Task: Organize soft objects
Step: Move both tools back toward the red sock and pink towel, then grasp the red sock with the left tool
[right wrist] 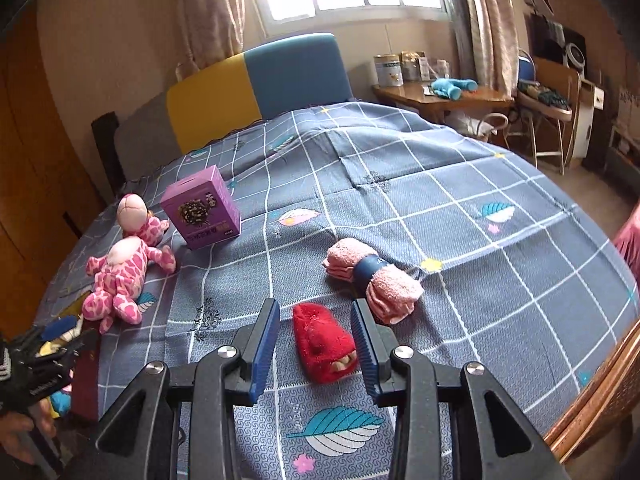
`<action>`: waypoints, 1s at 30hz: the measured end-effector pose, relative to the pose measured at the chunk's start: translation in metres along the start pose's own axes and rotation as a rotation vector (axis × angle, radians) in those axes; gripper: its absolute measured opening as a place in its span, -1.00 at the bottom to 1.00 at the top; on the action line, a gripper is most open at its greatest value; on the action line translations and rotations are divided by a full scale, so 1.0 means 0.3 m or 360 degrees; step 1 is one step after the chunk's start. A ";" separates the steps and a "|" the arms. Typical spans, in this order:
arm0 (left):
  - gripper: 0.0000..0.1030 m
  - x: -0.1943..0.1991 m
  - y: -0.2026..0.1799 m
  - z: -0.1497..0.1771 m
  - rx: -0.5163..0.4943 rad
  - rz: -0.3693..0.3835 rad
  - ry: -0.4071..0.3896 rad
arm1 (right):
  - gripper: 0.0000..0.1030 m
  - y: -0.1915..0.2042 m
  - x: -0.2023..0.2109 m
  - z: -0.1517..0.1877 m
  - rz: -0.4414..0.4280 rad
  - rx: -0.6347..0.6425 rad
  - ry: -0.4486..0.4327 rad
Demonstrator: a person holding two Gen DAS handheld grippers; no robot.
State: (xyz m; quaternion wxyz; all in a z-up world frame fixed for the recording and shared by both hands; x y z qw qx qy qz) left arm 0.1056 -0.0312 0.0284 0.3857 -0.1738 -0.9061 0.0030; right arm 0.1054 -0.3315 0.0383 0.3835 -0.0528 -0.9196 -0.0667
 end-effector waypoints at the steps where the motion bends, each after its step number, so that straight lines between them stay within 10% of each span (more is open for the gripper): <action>1: 0.39 -0.019 -0.013 -0.007 -0.0001 0.0018 0.0015 | -0.29 -0.012 -0.004 0.003 -0.0008 -0.0027 0.0014; 30: 0.38 -0.417 -0.391 -0.084 -0.0126 0.0479 0.0350 | -0.29 -0.193 -0.038 0.042 -0.0223 -0.0527 0.0091</action>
Point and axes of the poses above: each gripper's, at about its wrist camera, not at the fingertips, and x roughly against the way its jaws point, y to its left, z to its underside, the point moved 2 cm from there along -x, roughly the way its jaws point, and after that the axes turned 14 degrees about z, right-handed, at the moved point
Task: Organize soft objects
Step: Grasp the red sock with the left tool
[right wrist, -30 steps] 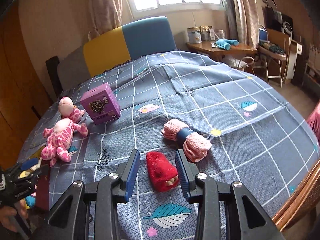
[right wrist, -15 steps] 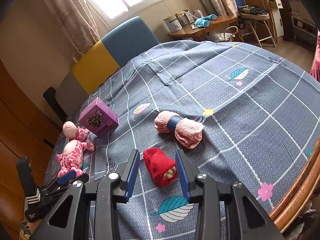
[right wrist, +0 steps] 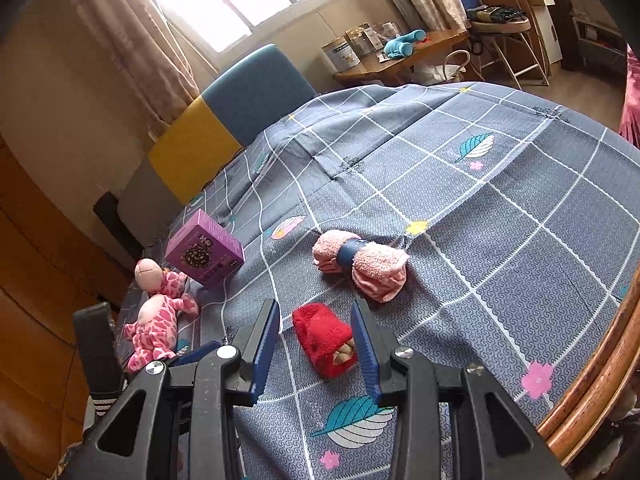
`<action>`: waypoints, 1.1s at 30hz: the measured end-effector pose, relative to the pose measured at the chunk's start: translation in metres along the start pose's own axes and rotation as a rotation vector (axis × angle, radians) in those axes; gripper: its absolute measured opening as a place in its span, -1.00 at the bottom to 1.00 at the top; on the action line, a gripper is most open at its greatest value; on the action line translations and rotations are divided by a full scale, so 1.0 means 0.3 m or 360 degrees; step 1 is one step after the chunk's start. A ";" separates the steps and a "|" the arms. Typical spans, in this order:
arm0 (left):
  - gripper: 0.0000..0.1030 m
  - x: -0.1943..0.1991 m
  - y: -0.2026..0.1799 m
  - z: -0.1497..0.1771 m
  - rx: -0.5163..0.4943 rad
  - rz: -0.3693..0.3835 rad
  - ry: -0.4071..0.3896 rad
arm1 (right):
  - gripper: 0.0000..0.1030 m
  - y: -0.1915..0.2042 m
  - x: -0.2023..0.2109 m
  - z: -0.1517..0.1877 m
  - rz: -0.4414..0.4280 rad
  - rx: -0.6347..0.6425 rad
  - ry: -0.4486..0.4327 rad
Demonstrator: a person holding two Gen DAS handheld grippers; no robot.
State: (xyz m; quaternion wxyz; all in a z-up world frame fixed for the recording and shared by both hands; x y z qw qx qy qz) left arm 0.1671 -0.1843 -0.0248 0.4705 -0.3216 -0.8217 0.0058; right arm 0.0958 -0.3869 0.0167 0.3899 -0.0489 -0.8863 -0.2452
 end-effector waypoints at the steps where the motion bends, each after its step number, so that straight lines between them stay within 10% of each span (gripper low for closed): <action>1: 0.38 -0.010 -0.006 -0.001 0.0001 0.0006 0.0006 | -0.29 -0.004 0.001 0.000 -0.0002 -0.0011 -0.0006; 30: 0.37 -0.273 -0.112 -0.064 0.0084 0.0115 0.0169 | -0.28 -0.027 -0.008 -0.002 -0.0034 -0.0077 0.0024; 33: 0.02 -0.305 -0.099 -0.051 0.0124 0.0155 0.0201 | -0.28 -0.027 -0.011 -0.003 -0.0026 -0.0079 0.0028</action>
Point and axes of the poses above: each gripper's, at about its wrist camera, not at the fingertips, and x roughly against the way its jaws point, y to its left, z to its underside, the point moved 2 cm from there along -x, roughly the way its jaws point, and after that the axes turned 14 degrees about z, right-handed, at the moved point
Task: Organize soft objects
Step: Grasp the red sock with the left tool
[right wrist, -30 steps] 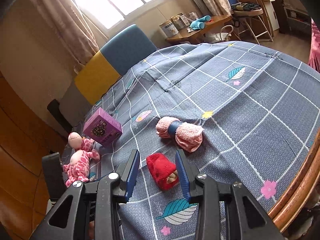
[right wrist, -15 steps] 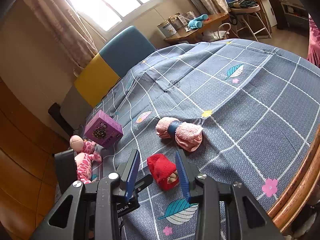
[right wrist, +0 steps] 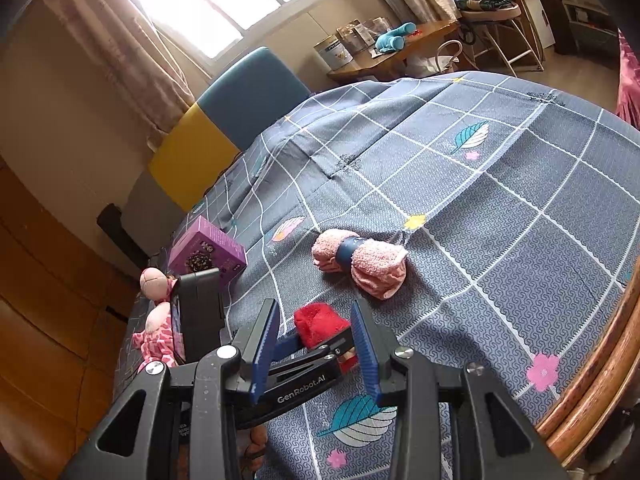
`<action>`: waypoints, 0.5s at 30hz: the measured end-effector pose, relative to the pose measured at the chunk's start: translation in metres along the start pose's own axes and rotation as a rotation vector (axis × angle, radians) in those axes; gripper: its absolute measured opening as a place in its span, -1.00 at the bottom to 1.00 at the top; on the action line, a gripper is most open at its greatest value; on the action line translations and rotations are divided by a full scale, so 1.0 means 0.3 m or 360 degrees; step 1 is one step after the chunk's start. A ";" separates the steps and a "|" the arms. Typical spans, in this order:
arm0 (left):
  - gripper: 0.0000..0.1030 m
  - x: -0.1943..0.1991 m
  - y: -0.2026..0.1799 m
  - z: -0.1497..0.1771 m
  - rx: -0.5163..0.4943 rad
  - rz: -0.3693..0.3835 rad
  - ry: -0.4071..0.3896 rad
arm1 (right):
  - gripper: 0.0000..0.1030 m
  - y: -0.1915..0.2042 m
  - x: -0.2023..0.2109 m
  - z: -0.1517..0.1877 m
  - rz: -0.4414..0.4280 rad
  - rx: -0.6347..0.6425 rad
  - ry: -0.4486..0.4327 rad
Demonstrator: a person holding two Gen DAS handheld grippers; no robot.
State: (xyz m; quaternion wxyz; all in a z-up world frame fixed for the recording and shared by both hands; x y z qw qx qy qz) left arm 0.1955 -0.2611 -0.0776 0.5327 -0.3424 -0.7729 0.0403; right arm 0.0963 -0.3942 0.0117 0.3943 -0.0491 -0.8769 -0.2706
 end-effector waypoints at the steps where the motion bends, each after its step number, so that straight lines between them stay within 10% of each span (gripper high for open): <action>1: -0.12 0.000 -0.001 0.002 -0.0006 0.0023 -0.0007 | -0.28 0.000 0.000 0.000 0.0003 0.0000 0.0001; 15: -0.32 0.314 0.106 0.103 -0.0102 0.0021 -0.0254 | -0.29 0.028 -0.023 0.009 0.0081 0.0086 0.0051</action>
Point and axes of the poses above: each gripper's, at about its wrist camera, not at the fingertips, and x roughly against the way its jaws point, y to its left, z to its underside, the point moved 2 cm from there along -x, roughly the way its jaws point, and after that the axes turned 14 degrees about z, right-handed, at the moved point
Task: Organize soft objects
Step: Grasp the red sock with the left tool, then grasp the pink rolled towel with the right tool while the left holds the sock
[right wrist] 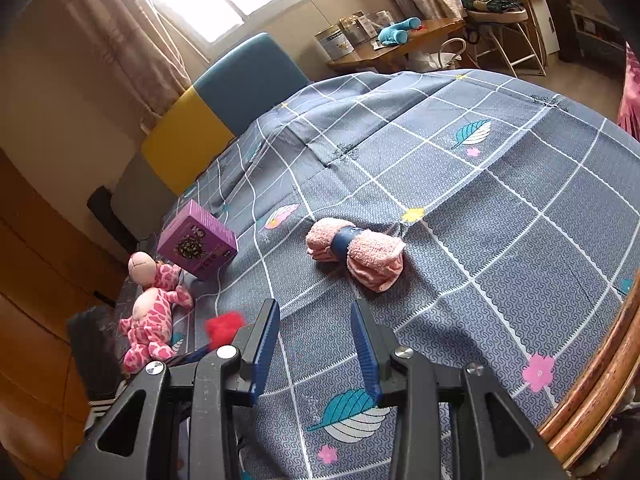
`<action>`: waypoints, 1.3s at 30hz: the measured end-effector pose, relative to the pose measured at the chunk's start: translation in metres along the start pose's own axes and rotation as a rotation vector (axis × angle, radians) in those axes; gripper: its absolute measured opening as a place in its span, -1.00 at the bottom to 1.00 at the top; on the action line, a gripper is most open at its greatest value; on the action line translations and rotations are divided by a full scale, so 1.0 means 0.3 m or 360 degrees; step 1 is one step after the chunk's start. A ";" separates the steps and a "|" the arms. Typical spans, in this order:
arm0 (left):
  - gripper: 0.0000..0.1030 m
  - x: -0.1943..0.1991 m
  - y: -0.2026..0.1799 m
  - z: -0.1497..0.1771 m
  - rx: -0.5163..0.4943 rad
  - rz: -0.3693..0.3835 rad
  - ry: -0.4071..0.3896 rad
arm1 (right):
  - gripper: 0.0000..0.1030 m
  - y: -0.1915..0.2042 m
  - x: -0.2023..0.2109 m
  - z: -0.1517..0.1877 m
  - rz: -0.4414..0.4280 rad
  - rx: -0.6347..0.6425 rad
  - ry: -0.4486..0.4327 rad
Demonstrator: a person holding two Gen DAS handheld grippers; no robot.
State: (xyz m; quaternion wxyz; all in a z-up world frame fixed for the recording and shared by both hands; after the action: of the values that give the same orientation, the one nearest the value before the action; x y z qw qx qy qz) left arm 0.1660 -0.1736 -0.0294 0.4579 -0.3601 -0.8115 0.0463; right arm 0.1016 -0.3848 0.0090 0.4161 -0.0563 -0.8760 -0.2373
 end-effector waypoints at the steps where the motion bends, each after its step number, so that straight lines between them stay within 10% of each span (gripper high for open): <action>1: -0.31 0.032 0.018 0.018 -0.0007 -0.0027 -0.0014 | -0.29 0.003 -0.001 0.001 0.0011 0.0008 0.0003; 11: -0.29 0.234 0.285 0.277 0.0230 -0.0282 -0.0002 | -0.29 0.121 -0.112 -0.023 0.0128 0.0325 0.0255; 26: -0.17 0.249 0.333 0.325 0.0354 -0.0202 -0.0094 | 0.04 0.246 -0.521 -0.187 0.0585 0.0998 0.0471; 39: -0.15 0.236 0.321 0.333 0.0316 -0.0258 -0.0115 | -0.24 0.264 -0.539 -0.130 0.0668 0.1064 0.0322</action>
State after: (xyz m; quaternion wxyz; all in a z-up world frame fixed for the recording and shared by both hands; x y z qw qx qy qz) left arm 0.1179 -0.0329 -0.0756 0.4640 -0.2444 -0.8453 0.1021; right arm 0.2570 -0.3172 -0.0629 0.5349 -0.0718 -0.8290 0.1463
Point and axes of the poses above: each gripper's, at about its wrist camera, not at the fingertips, and x roughly against the way its jaws point, y to its left, z to its underside, the point moved 2 cm from there along -x, roughly the way its jaws point, and after that the axes turned 14 degrees about z, right-handed, at the moved point
